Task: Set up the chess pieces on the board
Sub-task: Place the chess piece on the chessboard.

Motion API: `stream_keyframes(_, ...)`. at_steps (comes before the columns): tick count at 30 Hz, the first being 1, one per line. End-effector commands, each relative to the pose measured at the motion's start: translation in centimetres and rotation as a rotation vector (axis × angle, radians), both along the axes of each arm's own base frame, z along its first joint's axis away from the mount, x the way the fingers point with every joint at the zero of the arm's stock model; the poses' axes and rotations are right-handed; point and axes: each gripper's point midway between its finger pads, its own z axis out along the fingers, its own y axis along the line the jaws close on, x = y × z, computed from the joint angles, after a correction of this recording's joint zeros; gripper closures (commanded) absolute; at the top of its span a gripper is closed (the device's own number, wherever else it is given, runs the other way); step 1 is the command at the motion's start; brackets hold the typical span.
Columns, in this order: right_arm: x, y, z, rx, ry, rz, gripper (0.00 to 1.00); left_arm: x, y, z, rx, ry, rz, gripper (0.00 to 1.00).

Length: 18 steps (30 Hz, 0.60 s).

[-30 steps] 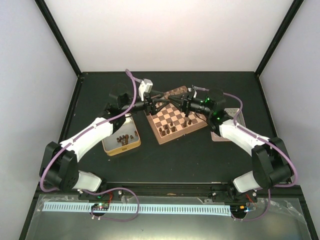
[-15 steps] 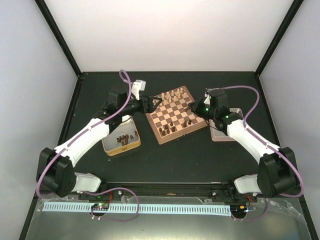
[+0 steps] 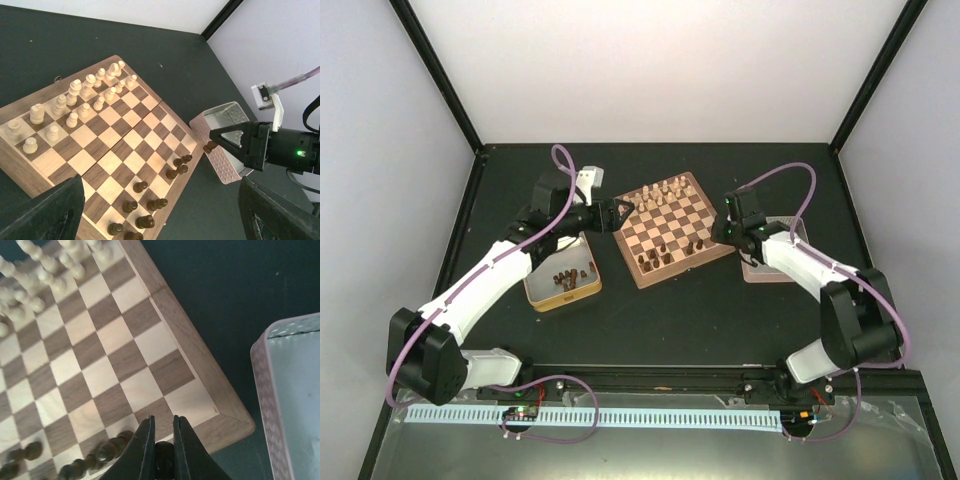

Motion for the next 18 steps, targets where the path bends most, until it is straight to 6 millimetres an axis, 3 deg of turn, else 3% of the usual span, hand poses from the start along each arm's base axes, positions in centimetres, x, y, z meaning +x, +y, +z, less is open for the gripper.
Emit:
stream_keyframes(1, 0.9, 0.4, -0.8, -0.071, 0.003, 0.038, 0.99, 0.2, 0.7, 0.8, 0.010, -0.014, 0.022, 0.14)
stream_keyframes(8, 1.2, 1.8, -2.2, -0.100, 0.011, 0.075, 0.99, 0.3, 0.8, 0.6, 0.009, -0.007, 0.020, 0.14)
stream_keyframes(18, 1.8, 1.9, -3.0, -0.175, -0.048, 0.067, 0.99, 0.4, 0.6, 0.4, -0.004, 0.007, 0.008, 0.14)
